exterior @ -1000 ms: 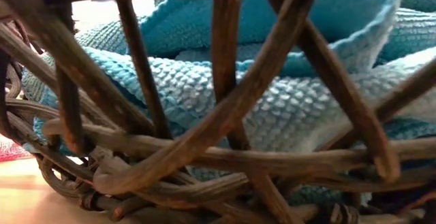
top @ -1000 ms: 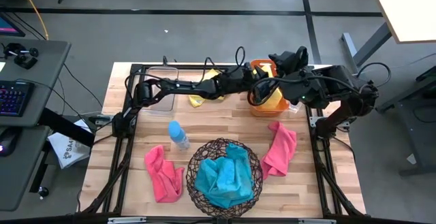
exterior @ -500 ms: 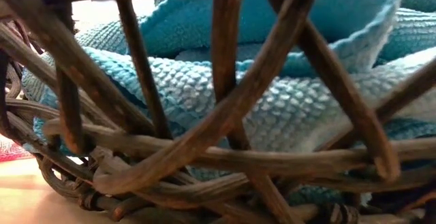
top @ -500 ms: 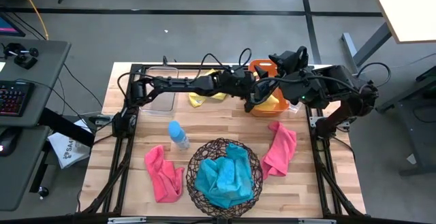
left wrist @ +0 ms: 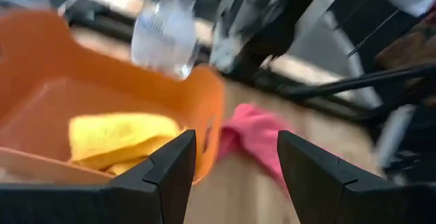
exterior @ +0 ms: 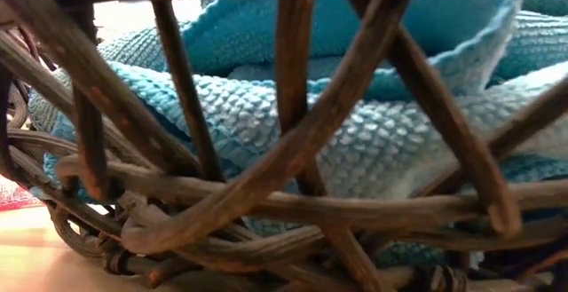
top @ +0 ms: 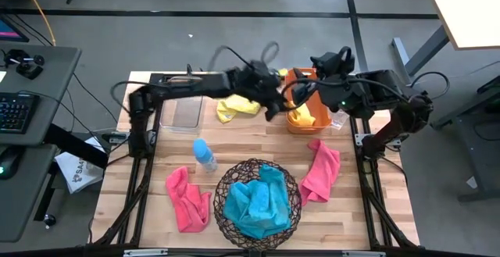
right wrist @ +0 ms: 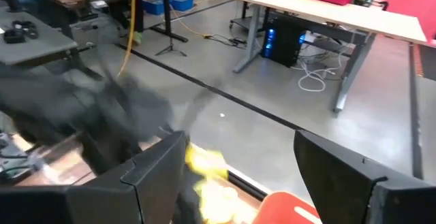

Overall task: Sort microfiber towel by color & place in baskets
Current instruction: Put the top yellow towel into the orange bin

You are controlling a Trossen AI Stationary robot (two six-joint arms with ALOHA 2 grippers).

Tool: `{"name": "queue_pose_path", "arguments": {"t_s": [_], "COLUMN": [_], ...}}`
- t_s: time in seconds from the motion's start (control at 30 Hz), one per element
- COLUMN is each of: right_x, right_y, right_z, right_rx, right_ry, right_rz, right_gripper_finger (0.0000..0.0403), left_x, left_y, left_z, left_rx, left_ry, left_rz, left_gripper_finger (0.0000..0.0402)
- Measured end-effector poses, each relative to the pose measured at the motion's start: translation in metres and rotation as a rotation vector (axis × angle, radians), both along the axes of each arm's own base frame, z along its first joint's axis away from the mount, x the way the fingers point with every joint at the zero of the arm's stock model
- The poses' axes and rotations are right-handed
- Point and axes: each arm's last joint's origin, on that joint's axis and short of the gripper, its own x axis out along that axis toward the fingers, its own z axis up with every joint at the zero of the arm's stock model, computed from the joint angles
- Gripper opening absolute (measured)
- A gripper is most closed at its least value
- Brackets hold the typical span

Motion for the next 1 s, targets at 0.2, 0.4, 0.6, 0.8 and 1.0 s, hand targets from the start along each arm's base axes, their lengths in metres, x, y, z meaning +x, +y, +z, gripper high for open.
{"name": "queue_pose_path", "arguments": {"t_s": [0.2, 0.4, 0.6, 0.8, 1.0], "right_x": [-0.002, 0.004, 0.044, 0.110, 0.154], "right_y": [-0.022, -0.050, -0.086, -0.133, -0.181], "right_z": [-0.004, -0.015, -0.039, -0.085, -0.157], "right_rx": [0.025, 0.135, 0.281, 0.430, 0.648], "right_ry": [0.030, 0.084, 0.106, 0.102, 0.129], "right_rz": [-0.083, -0.106, -0.063, 0.097, 0.048], "right_gripper_finger": [0.0270, 0.0270, 0.0270, 0.0270, 0.0270], "left_x": [-0.081, -0.174, -0.245, -0.285, -0.310], "left_y": [0.019, 0.011, -0.027, -0.055, -0.067], "left_z": [0.066, 0.095, 0.087, 0.071, 0.069], "left_rx": [0.093, 0.130, 0.044, -0.054, -0.096], "left_ry": [0.062, 0.020, -0.181, -0.435, -0.590], "left_rz": [0.119, 0.339, 0.434, 0.460, 0.455], "left_gripper_finger": [0.0194, 0.0194, 0.0194, 0.0194, 0.0194]}}
